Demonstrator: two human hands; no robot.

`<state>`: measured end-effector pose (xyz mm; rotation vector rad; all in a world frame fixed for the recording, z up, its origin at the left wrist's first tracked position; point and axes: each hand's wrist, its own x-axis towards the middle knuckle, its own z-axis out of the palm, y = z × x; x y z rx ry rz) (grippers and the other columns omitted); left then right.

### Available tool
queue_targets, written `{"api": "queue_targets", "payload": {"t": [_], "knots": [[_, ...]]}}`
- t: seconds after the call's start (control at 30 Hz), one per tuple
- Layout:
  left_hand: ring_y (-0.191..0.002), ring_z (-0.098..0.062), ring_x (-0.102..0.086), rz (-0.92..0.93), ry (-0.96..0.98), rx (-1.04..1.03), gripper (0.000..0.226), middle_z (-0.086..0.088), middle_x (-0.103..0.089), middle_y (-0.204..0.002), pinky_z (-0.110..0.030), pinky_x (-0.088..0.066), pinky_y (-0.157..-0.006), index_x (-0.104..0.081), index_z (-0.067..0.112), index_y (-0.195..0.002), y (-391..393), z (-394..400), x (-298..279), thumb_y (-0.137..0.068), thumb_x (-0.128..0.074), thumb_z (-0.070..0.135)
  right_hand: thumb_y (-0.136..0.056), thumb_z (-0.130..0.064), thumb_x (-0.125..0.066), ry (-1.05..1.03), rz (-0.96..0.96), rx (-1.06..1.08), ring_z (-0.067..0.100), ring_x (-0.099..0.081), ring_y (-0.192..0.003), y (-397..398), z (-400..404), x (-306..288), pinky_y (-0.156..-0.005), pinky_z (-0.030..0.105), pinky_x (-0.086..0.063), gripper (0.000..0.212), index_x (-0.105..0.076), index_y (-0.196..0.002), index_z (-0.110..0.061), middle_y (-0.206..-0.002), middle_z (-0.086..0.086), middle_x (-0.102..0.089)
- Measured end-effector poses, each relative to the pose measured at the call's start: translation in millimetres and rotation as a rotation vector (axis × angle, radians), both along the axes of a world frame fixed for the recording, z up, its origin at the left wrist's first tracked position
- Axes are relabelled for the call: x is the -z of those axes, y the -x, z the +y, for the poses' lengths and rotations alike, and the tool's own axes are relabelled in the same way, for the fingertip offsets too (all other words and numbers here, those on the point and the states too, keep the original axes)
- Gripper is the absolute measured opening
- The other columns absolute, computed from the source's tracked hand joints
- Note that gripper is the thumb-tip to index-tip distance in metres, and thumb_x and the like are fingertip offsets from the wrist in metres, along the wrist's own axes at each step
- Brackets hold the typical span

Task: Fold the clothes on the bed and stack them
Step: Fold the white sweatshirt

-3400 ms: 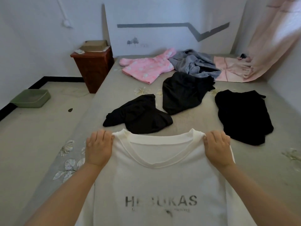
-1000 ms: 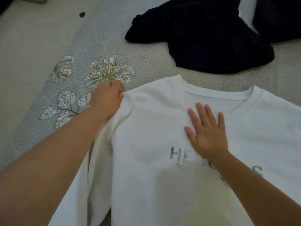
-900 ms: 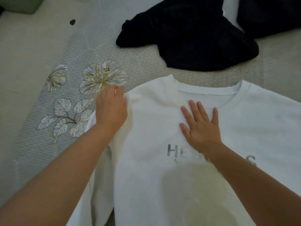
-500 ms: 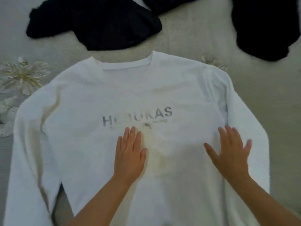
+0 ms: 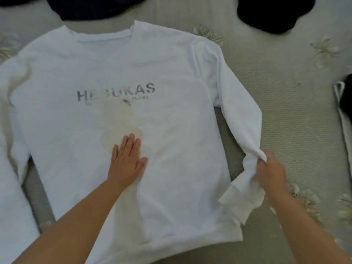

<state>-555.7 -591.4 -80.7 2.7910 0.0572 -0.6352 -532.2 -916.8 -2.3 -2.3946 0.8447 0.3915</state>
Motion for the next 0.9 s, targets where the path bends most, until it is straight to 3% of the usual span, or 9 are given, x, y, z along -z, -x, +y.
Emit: {"api": "queue_targets", "payload": {"t": [0.07, 0.13, 0.33, 0.43, 0.5, 0.67, 0.77, 0.83, 0.9], "knots": [[-0.142, -0.023, -0.007, -0.019, 0.075, -0.098, 0.085, -0.012, -0.010, -0.153, -0.036, -0.004, -0.112, -0.020, 0.006, -0.143, 4.8, 3.2, -9.0, -0.075, -0.004, 0.054, -0.096, -0.010, -0.035, -0.136, -0.034, 0.070, 0.030, -0.049, -0.113, -19.2, 0.7, -19.3, -0.093, 0.037, -0.039, 0.038, -0.047, -0.131, -0.014, -0.130, 0.014, -0.050], [-0.141, -0.028, -0.013, -0.092, 0.113, -0.227, 0.071, -0.017, -0.018, -0.150, -0.039, -0.010, -0.112, -0.027, -0.001, -0.140, 15.6, 10.6, -22.9, -0.082, -0.022, 0.040, -0.094, -0.008, -0.037, -0.351, -0.118, 0.178, 0.027, -0.047, -0.119, -45.8, 21.2, -39.9, -0.098, 0.036, -0.039, 0.041, -0.047, -0.131, -0.021, -0.135, 0.010, -0.047], [-0.133, -0.041, -0.028, -0.177, 0.148, -0.477, 0.058, -0.029, -0.034, -0.140, -0.049, -0.021, -0.108, -0.039, -0.012, -0.129, 58.5, 71.0, -68.0, -0.083, -0.039, 0.022, -0.091, -0.002, -0.043, -0.890, -0.175, 0.063, 0.026, -0.057, -0.086, -124.6, 189.4, -88.0, -0.066, 0.029, -0.048, 0.018, -0.058, -0.099, -0.008, -0.096, 0.012, -0.059], [-0.133, -0.041, -0.029, -0.216, 0.105, -0.555, 0.048, -0.029, -0.033, -0.140, -0.048, -0.022, -0.108, -0.037, -0.012, -0.131, 68.7, 109.9, -88.2, -0.090, -0.051, 0.009, -0.094, -0.007, -0.041, -1.161, 0.028, -0.062, 0.026, -0.057, -0.091, -120.6, 291.8, -93.3, -0.064, 0.034, -0.053, 0.037, -0.038, -0.131, -0.010, -0.111, 0.006, -0.052], [-0.137, -0.035, -0.023, -0.227, 0.085, -0.566, 0.051, -0.023, -0.027, -0.145, -0.043, -0.019, -0.110, -0.031, -0.006, -0.136, 69.4, 128.6, -95.0, -0.091, -0.051, 0.009, -0.094, -0.020, -0.047, -1.006, 0.184, -0.218, 0.027, -0.051, -0.110, -109.8, 330.1, -76.4, -0.077, 0.037, -0.051, 0.061, -0.014, -0.146, -0.019, -0.133, 0.004, -0.040], [-0.128, -0.045, -0.036, -0.242, 0.105, -0.420, 0.054, -0.029, -0.038, -0.136, -0.048, -0.030, -0.104, -0.043, -0.009, -0.128, 33.8, 150.3, -90.0, -0.080, -0.065, 0.003, -0.093, -0.017, -0.049, -0.462, 0.125, -0.488, 0.026, -0.050, -0.117, -99.8, 302.1, -31.8, -0.099, 0.032, -0.037, 0.040, -0.045, -0.132, -0.007, -0.134, 0.012, -0.048], [-0.100, -0.047, -0.059, -0.261, 0.041, -0.245, 0.057, -0.031, -0.060, -0.112, -0.055, -0.049, -0.075, -0.063, -0.010, -0.105, -9.1, 147.1, -75.4, -0.054, -0.085, 0.001, -0.094, -0.021, -0.047, 0.017, 0.077, -0.809, 0.022, -0.036, -0.131, -105.1, 242.7, -4.2, -0.104, 0.022, -0.021, 0.048, -0.034, -0.138, -0.008, -0.145, 0.010, -0.036], [-0.094, -0.042, -0.064, -0.281, -0.004, -0.136, 0.038, -0.025, -0.066, -0.105, -0.055, -0.051, -0.068, -0.068, -0.005, -0.097, -38.7, 138.5, -66.8, -0.064, -0.076, 0.012, -0.094, -0.028, -0.045, 0.350, 0.088, -0.911, 0.021, -0.021, -0.139, -112.8, 200.6, 12.3, -0.110, 0.027, -0.017, 0.059, -0.019, -0.144, -0.013, -0.152, 0.008, -0.020], [-0.095, -0.037, -0.065, -0.288, -0.025, -0.049, 0.038, -0.020, -0.067, -0.105, -0.053, -0.052, -0.068, -0.070, 0.000, -0.095, -64.2, 128.0, -57.1, -0.076, -0.047, 0.024, -0.093, -0.035, -0.044, 0.595, 0.153, -0.916, 0.023, -0.010, -0.141, -121.2, 168.2, 19.5, -0.112, 0.032, -0.016, 0.068, -0.006, -0.146, -0.016, -0.154, 0.008, -0.006]]}}
